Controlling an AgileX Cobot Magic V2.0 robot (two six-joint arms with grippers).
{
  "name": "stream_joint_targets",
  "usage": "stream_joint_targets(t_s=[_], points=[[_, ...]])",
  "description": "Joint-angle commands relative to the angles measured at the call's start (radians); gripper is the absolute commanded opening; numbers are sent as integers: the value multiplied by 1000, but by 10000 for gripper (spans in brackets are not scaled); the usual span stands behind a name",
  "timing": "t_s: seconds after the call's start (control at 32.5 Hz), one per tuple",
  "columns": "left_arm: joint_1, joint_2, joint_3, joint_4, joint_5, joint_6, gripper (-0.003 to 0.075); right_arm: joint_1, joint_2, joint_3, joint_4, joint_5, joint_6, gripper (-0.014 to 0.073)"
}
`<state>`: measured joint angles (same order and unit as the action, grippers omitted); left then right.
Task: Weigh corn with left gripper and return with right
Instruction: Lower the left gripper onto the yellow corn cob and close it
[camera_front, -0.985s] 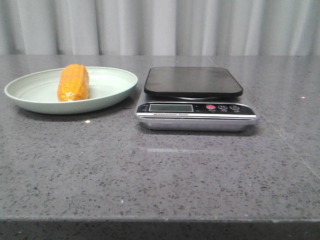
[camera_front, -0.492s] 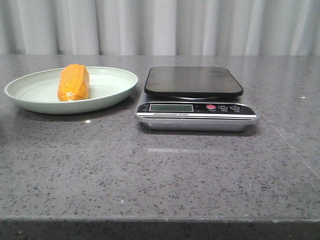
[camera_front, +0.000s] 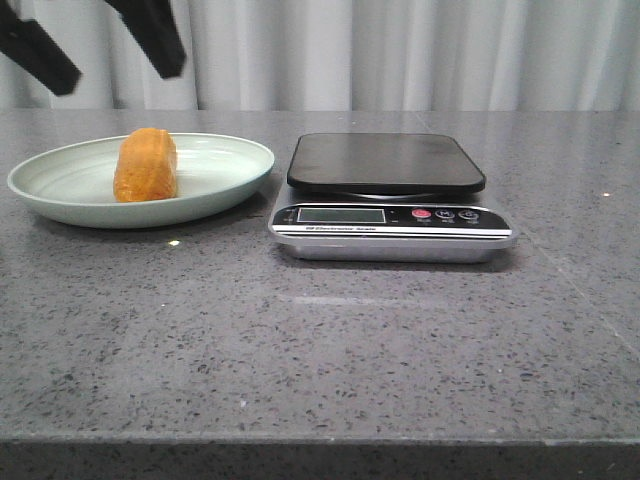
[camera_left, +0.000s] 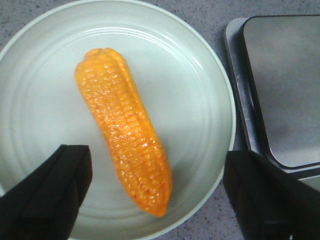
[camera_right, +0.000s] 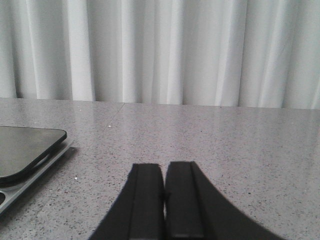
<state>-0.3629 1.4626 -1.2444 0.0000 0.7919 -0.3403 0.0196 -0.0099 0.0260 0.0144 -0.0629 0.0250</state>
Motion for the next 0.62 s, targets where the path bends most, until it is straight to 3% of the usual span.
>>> stream_joint_targets(t_s=[0.0, 0.4, 0.49, 0.58], points=[[-15, 33, -58, 34, -29, -74, 595, 2, -18, -6, 4, -81, -4, 173], [-15, 214, -84, 63, 42, -159, 589, 2, -18, -6, 4, -81, -4, 173], [-15, 234, -89, 53, 49, -162, 510, 2, -18, -6, 4, -81, -4, 173], [-15, 236, -110, 53, 49, -162, 330, 2, -18, -6, 4, -81, -4, 173]])
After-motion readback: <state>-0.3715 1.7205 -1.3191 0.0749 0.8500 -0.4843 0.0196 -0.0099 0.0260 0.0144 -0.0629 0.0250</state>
